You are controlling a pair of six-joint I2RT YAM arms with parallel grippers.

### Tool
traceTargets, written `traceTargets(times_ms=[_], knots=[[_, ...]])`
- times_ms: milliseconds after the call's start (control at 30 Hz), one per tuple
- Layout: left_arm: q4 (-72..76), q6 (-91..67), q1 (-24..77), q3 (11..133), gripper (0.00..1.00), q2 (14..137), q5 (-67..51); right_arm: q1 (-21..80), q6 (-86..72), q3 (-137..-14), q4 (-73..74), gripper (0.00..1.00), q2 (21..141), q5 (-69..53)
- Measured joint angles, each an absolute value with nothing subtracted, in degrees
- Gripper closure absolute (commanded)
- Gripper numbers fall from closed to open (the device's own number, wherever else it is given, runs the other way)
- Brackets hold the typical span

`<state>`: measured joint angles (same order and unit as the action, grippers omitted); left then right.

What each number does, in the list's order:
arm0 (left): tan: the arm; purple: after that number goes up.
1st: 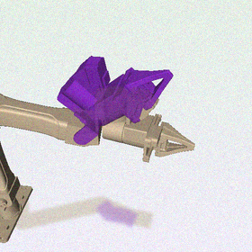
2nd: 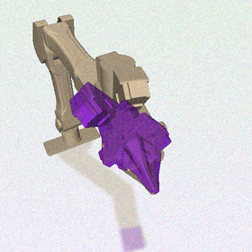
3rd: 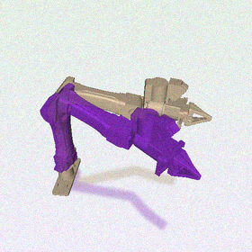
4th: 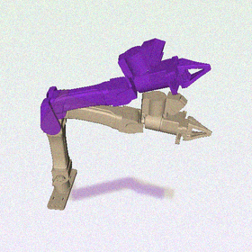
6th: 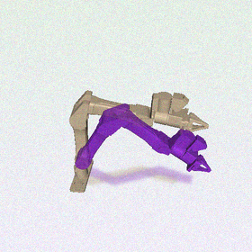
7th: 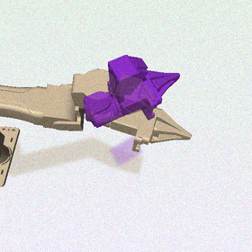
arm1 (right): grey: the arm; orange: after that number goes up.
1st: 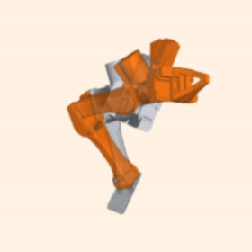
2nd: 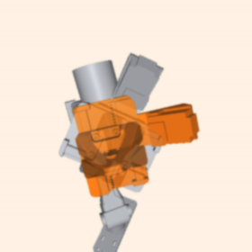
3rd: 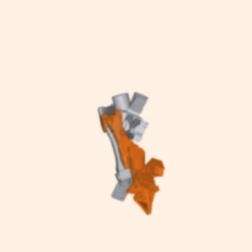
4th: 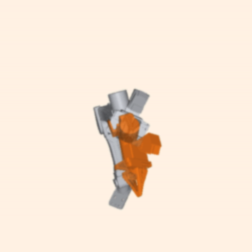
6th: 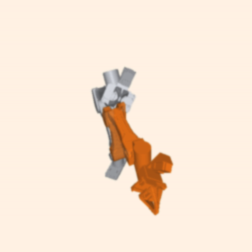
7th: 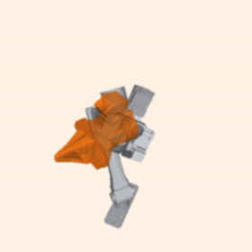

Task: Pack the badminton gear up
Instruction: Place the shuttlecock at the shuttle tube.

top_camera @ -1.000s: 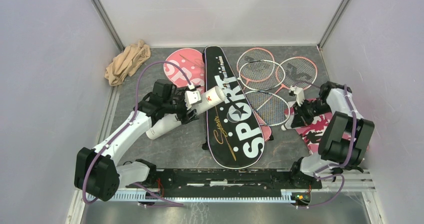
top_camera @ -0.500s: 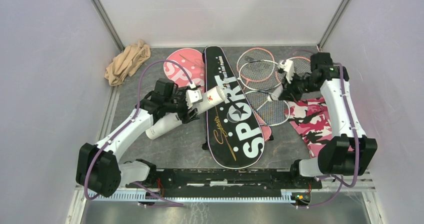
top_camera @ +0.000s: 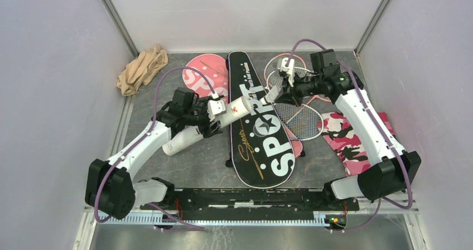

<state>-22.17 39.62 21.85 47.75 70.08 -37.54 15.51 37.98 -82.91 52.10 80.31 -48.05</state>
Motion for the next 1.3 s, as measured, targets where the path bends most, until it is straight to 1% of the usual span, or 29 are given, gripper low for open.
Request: traceTargets(times_ms=[300,833,933,1033,1100,1167,1233,1300], knots=[[-22.17,39.62,21.85,47.75,0.98,70.74,-37.58,24.38,34.11,-85.06,47.07,1.0,80.64,-47.13],[-22.2,39.62,21.85,47.75,0.98,70.72,-37.76,30.02,34.44,-85.71,46.39,1.0,87.09,-43.48],[-22.2,39.62,21.85,47.75,0.98,70.72,-37.8,30.81,35.09,-85.69,46.39,0.94,87.94,-43.72],[-22.22,39.62,21.85,47.75,0.98,70.72,-37.8,31.35,36.45,-85.69,46.94,0.85,89.12,-44.18],[-22.26,39.62,21.85,47.75,0.98,70.72,-37.74,31.46,37.58,-85.69,47.55,0.76,89.82,-44.71],[-22.65,39.62,21.85,47.72,0.98,70.72,-37.67,31.46,39.0,-85.69,48.1,0.65,90.17,-45.17],[-22.59,39.62,21.85,47.72,0.98,70.72,-37.65,31.4,40.14,-85.69,49.08,0.58,90.26,-45.71],[-22.59,39.59,21.85,47.72,0.98,70.72,-37.65,31.4,41.54,-85.69,50.11,0.54,90.39,-46.48]])
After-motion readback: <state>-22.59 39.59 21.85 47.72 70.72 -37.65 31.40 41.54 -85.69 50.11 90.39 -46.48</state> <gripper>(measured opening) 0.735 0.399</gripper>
